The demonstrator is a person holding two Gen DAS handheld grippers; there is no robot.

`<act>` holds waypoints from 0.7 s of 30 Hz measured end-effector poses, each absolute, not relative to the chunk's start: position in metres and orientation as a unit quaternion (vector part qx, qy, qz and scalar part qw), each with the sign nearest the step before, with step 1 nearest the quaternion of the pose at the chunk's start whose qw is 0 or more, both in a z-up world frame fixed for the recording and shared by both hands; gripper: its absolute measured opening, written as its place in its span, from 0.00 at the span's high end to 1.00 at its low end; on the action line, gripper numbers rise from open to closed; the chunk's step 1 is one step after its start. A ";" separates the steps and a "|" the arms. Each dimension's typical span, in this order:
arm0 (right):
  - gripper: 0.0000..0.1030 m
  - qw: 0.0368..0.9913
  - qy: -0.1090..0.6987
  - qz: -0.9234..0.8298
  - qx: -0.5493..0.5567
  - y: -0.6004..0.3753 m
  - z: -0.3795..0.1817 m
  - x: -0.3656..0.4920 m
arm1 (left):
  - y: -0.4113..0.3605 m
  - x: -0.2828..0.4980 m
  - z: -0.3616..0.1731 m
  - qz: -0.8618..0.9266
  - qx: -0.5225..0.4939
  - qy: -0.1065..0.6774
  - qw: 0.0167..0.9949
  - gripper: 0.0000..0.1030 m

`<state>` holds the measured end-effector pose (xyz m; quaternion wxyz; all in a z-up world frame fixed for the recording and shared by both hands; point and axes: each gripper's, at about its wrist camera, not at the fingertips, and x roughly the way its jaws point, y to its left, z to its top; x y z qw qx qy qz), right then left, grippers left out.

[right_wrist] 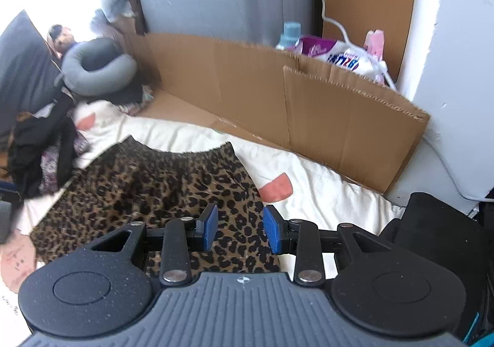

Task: Fold clothes
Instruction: 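Lower the skirt flat onto the sheet and open both grippers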

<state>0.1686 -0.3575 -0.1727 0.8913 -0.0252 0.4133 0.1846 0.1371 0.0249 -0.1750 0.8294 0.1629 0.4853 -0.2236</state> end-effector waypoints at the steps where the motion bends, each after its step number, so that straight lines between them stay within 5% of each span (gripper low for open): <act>1: 0.62 0.892 0.410 0.188 -0.018 -0.361 -0.168 0.163 | 0.028 0.131 -0.167 -0.222 0.169 0.484 0.830 0.71; 11: 0.59 0.901 0.395 0.180 0.028 -0.395 -0.153 0.106 | 0.033 0.086 -0.123 -0.237 0.154 0.474 0.834 0.67; 21: 0.59 0.897 0.415 0.142 0.054 -0.419 -0.189 0.073 | -0.007 0.067 -0.174 -0.280 0.138 0.493 0.812 0.67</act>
